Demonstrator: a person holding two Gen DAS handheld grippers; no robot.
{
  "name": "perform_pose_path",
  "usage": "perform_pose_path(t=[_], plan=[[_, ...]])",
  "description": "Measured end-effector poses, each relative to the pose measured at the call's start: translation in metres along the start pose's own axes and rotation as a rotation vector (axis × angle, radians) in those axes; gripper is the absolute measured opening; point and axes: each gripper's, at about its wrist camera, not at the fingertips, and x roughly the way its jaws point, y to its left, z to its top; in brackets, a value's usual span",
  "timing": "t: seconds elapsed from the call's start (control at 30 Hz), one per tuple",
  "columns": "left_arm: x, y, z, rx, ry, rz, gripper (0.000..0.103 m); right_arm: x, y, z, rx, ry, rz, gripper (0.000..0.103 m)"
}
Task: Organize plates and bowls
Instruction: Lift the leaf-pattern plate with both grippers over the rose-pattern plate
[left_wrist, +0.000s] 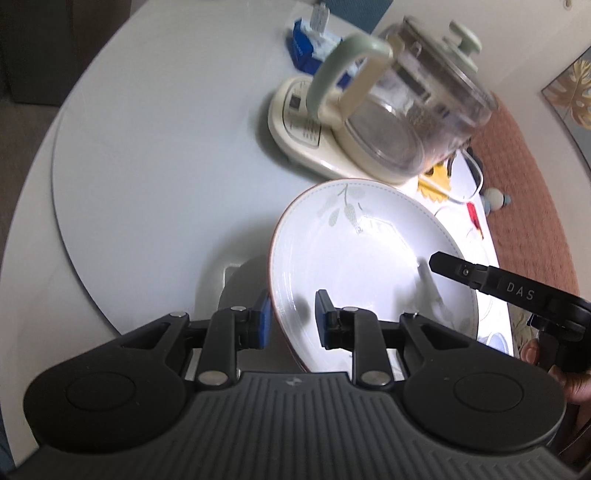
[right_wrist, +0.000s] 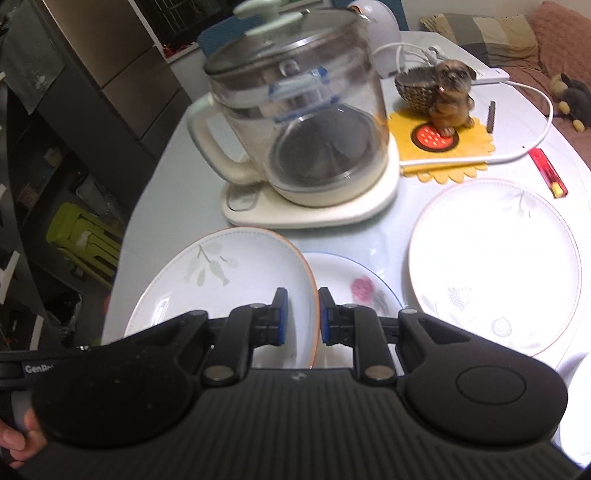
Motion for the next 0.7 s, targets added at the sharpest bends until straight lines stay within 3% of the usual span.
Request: perform_pose_path(t=[0.23,0.7], plan=[[0.033,0.000,0.003,0.044,0.081,0.014,0.028,0.021,-0.019,-0.023,0.029,0.060,-0.036,0.020],[0.050,-0.021,0.014,0.181,0.087,0.045,0.028,0.037,-0.036,-0.027,0.038,0.091,-0.080,0.020]])
